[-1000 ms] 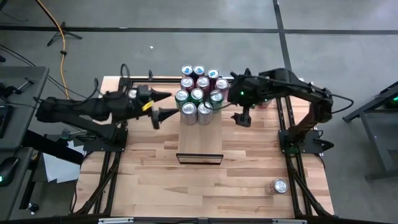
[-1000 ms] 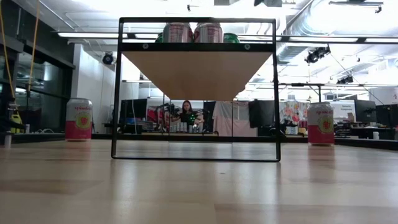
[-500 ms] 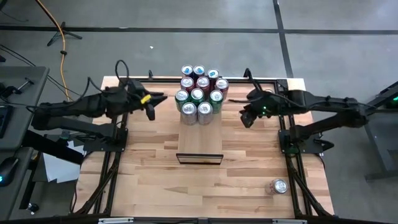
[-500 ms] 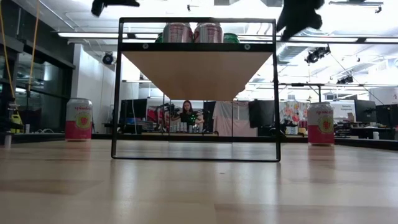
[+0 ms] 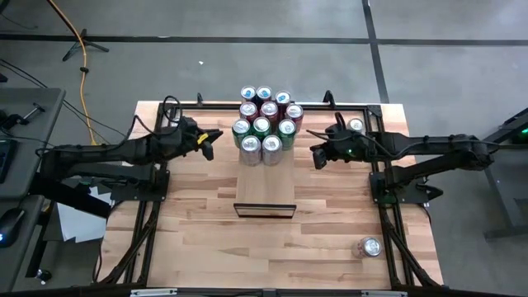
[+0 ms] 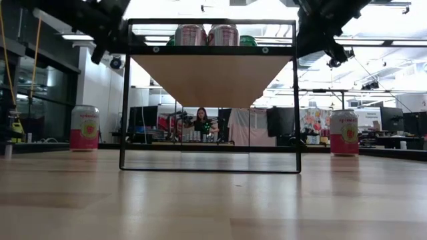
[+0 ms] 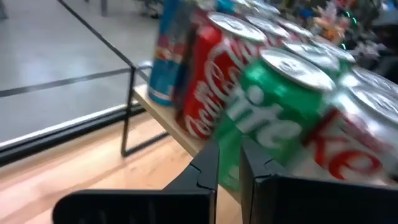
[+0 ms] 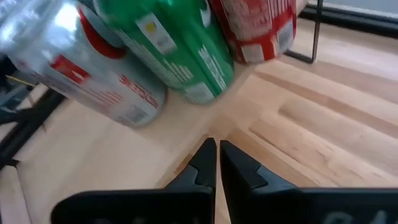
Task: Place canned beverage on shelf
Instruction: Put the top red silver soda on the shelf
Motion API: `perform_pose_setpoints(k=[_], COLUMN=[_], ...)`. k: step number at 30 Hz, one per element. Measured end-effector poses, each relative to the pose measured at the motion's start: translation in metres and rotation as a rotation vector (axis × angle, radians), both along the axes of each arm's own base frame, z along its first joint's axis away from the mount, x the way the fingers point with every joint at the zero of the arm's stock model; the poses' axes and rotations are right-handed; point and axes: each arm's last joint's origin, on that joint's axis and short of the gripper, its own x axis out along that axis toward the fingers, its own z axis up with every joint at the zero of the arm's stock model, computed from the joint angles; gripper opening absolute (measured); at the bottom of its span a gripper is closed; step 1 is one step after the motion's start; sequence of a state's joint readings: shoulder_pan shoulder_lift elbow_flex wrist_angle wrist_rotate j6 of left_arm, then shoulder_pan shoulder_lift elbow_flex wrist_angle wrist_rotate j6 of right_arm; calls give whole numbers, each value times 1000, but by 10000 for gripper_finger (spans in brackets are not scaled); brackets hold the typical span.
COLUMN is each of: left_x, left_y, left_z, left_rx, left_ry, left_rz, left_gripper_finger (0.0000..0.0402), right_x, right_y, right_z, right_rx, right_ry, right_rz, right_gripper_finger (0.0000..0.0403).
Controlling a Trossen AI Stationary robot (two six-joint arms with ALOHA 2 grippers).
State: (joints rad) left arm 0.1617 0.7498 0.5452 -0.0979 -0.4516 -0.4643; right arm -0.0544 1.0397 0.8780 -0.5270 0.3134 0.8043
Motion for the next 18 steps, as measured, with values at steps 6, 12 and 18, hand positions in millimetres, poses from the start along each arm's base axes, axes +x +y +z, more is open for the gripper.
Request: perform_pose_setpoints(k=[6, 12, 18], left_x=[14, 23, 28], left_y=[13, 19, 20], left_z=[-6, -15, -15], left_rx=[4, -19, -1], left_ry=[-1, 36, 23], left_rz=[-59, -82, -88], left_gripper_finger=[0, 0, 0], right_x=[3, 3, 3], right_y=[0, -1, -1], right_z=[9, 9, 9], right_rx=[-8, -11, -12], right_ry=[-55, -57, -57], right_rz=[-5, -10, -10], right_gripper_finger=[1, 1, 0])
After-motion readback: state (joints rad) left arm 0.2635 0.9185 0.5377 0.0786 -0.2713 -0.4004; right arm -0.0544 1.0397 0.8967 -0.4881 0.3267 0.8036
